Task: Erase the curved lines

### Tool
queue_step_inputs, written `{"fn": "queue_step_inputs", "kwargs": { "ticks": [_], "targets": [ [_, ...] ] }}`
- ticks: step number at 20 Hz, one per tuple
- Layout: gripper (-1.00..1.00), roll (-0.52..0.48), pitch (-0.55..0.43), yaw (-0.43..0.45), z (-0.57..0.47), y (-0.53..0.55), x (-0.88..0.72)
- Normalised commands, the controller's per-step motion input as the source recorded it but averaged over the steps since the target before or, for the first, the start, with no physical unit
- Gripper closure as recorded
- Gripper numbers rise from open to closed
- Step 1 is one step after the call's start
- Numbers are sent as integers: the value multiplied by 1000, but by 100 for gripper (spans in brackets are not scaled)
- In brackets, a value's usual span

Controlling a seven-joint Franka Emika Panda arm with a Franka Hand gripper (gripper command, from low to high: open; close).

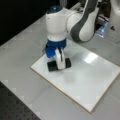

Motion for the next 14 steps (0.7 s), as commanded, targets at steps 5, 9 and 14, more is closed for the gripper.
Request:
{"fn": "queue_step_inputs", "kwargs": {
  "ticks": [5,9,14],
  "targets": [
    [100,318,341,143,-496,-330,1000],
    [100,339,334,66,-532,-198,1000],
    [100,352,327,5,-535,-23,1000]
  ]
}}
